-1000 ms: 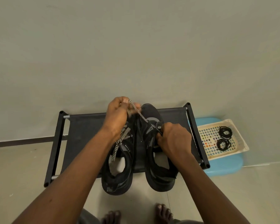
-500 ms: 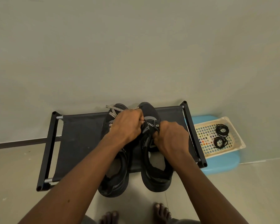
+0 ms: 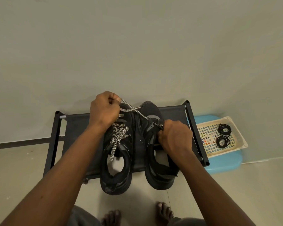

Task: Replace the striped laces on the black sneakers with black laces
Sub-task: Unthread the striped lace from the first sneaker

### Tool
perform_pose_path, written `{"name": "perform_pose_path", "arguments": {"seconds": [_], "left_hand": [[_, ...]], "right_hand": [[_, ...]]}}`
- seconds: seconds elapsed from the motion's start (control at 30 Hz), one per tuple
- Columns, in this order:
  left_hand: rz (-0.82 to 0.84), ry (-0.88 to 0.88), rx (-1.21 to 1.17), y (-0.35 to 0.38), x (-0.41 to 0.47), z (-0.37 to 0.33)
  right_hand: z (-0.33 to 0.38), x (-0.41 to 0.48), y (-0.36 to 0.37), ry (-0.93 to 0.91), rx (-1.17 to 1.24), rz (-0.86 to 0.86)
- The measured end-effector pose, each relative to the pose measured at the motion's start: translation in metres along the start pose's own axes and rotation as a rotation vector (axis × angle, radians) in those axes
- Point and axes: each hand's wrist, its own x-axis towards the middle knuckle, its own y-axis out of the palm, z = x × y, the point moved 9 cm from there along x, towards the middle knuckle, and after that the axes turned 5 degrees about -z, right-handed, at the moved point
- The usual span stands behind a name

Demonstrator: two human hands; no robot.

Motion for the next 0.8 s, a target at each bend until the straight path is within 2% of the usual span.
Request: {"name": "perform_pose_path", "arguments": {"seconds": [0.07,0.17,0.27,0.3,0.33,0.43,0.5,0.67,0.8], "left_hand": [[0.049,-0.155,-0.270,0.014,-0.006,0.010],[0.208,-0.319,-0.703,0.049,-0.021,-0.001],[0.307,-0.428,-0.905,0.080,-0.035,-0.015],[0.318,-0.414,-0.866,0.086,-0.038,-0.016],[0.334,-0.336,-0.715,0.089,-0.037,-0.017],[0.422,0.126,0.068,0.090,-0.034,-0.029],[0.458,0.303,0.388,0.094,-0.038,-0.027],[0.304,0.367,0.477,0.083,-0.035,-0.028],[0.350,0.250,0.285,0.081,-0.030,-0.022]], "right_hand": [[0.001,0.000,0.001,-0.011,0.003,0.002],[0.001,0.001,0.000,-0.025,-0.004,-0.005],[0.001,0.000,0.000,-0.033,-0.013,-0.013],[0.001,0.001,0.001,-0.034,-0.017,-0.012],[0.001,0.001,0.002,-0.035,-0.017,-0.009],[0.001,0.002,0.002,-0.031,-0.016,-0.001],[0.001,0.001,0.001,-0.029,-0.020,0.007],[0.002,0.001,0.002,-0.023,-0.036,0.009],[-0.001,0.001,0.003,-0.014,-0.051,0.006]]}}
